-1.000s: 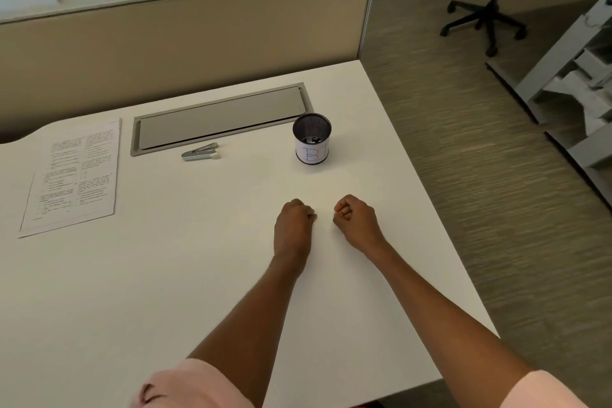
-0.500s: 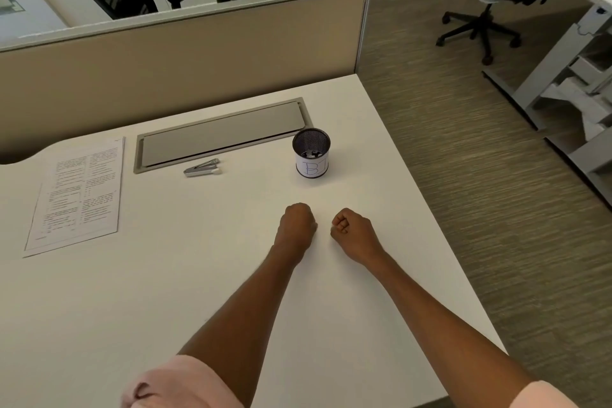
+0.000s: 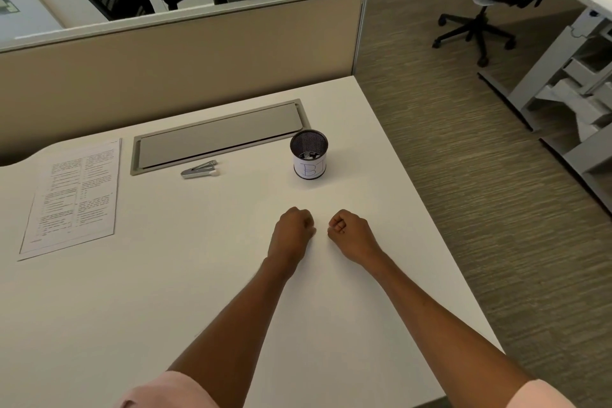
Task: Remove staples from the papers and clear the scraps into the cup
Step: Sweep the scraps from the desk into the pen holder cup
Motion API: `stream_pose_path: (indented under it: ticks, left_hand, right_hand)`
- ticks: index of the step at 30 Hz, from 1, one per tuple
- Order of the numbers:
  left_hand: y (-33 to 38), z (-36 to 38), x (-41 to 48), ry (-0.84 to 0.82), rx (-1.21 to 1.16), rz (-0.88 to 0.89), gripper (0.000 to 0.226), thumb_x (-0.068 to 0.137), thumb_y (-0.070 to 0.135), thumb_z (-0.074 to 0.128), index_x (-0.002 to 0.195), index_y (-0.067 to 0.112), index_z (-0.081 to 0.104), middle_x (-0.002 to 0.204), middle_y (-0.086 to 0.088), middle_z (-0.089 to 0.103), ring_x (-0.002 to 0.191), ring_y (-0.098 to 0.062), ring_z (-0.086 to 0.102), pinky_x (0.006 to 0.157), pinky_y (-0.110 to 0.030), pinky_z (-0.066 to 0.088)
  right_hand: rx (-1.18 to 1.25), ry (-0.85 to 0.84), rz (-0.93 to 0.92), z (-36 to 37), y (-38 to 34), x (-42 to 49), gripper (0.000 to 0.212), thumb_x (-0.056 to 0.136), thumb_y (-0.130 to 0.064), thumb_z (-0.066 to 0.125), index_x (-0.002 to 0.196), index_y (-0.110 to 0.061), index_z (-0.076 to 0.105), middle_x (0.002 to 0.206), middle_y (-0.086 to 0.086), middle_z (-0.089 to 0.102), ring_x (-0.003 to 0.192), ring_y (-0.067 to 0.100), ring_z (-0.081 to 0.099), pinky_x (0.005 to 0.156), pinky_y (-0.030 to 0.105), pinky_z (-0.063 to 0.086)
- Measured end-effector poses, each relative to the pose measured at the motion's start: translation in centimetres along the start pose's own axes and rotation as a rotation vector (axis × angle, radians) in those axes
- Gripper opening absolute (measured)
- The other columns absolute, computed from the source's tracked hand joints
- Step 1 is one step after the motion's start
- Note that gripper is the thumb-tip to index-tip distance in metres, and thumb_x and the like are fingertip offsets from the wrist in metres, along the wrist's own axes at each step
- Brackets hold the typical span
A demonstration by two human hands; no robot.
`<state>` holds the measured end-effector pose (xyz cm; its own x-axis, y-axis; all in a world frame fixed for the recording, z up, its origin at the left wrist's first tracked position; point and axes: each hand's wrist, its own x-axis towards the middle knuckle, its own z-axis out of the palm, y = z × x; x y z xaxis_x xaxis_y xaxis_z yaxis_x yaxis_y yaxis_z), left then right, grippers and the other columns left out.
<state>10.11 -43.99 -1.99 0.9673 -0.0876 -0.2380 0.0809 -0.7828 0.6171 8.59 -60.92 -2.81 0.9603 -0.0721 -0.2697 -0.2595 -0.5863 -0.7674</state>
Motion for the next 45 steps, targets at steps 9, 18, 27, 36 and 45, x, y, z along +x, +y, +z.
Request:
stream_pose_path:
  ticks: [9,18,27,36,45]
  left_hand:
    - [-1.4,-0.2,-1.2,0.002,0.128,0.210,0.014,0.100,0.011,0.062,0.096,0.014,0.075,0.102,0.001,0.065,0.091,-0.024,0.063,0.077,-0.042,0.054]
    - [-1.4,-0.9,0.4,-0.036,0.211,0.338,0.015,0.105,0.015,0.060,0.104,0.012,0.075,0.109,-0.001,0.066,0.098,-0.024,0.066,0.080,-0.040,0.056]
    - [-1.7,0.3,0.2,0.013,0.381,0.423,0.015,0.107,0.014,0.057,0.101,0.002,0.064,0.102,-0.015,0.062,0.092,-0.032,0.061,0.059,-0.039,0.040]
    - [-2.2,-0.3,0.2,0.103,0.011,0.183,0.012,0.105,0.002,0.047,0.094,0.004,0.051,0.095,-0.011,0.051,0.081,-0.023,0.043,0.073,-0.034,0.037]
    - [-3.3,-0.5,-0.7,0.171,-0.318,0.047,0.010,0.102,0.003,0.059,0.096,0.010,0.064,0.093,-0.003,0.071,0.082,-0.015,0.062,0.071,-0.009,0.045]
  right_hand:
    - [0.000,-0.004,0.009,-0.1,-0.1,-0.3,0.006,0.088,-0.010,0.067,0.094,-0.008,0.069,0.086,0.007,0.071,0.075,0.017,0.060,0.079,0.036,0.056]
    - [-0.010,-0.004,0.021,0.0,-0.1,-0.2,0.006,0.088,-0.011,0.067,0.093,-0.008,0.069,0.089,0.009,0.073,0.075,0.018,0.061,0.079,0.037,0.056]
    - [-0.060,-0.018,-0.038,0.1,-0.5,-0.3,0.002,0.087,-0.011,0.065,0.089,-0.010,0.067,0.081,0.008,0.071,0.078,0.028,0.066,0.075,0.041,0.056]
    - [-0.149,-0.012,-0.134,0.5,-1.1,-0.3,0.011,0.089,-0.005,0.058,0.091,-0.009,0.067,0.094,0.009,0.068,0.081,0.026,0.065,0.076,0.042,0.056]
    - [-0.123,0.077,-0.090,2.1,-1.9,0.0,0.016,0.094,-0.027,0.072,0.087,-0.013,0.067,0.091,0.004,0.065,0.081,0.022,0.064,0.072,0.040,0.056]
